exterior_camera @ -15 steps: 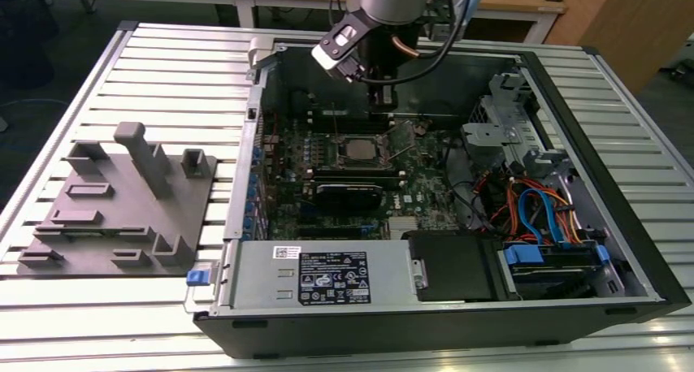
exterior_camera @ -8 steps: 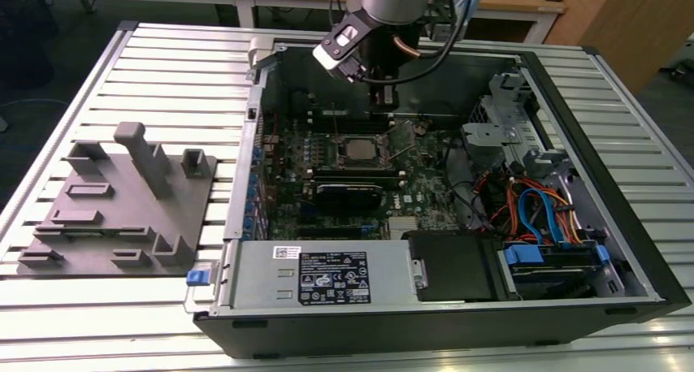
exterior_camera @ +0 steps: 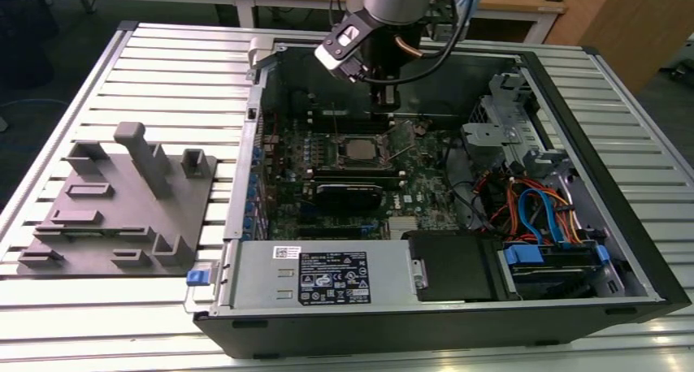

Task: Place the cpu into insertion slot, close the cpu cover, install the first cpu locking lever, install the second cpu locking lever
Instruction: 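Close the cpu cover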

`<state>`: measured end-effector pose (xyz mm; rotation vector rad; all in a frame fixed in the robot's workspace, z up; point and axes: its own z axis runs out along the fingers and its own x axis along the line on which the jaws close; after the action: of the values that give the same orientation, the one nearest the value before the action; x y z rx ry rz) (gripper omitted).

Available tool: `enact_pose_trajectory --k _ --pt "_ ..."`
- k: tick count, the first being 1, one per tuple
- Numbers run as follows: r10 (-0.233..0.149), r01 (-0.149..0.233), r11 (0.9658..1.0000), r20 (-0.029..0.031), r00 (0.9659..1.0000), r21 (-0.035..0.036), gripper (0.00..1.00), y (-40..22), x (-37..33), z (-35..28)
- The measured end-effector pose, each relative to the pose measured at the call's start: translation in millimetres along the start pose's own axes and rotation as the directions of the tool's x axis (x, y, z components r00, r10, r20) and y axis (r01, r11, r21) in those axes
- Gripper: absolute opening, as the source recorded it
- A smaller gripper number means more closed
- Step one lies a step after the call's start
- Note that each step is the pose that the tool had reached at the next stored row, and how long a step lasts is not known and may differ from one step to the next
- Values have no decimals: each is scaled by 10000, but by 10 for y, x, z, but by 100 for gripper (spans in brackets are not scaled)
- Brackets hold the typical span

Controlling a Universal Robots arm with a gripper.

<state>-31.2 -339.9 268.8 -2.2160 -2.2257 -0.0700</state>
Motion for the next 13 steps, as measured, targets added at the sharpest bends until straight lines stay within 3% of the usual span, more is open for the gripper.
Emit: enact_pose_trajectory --k 13 --pt "-1 1 10000 1 10000 0 11 19 0 0"
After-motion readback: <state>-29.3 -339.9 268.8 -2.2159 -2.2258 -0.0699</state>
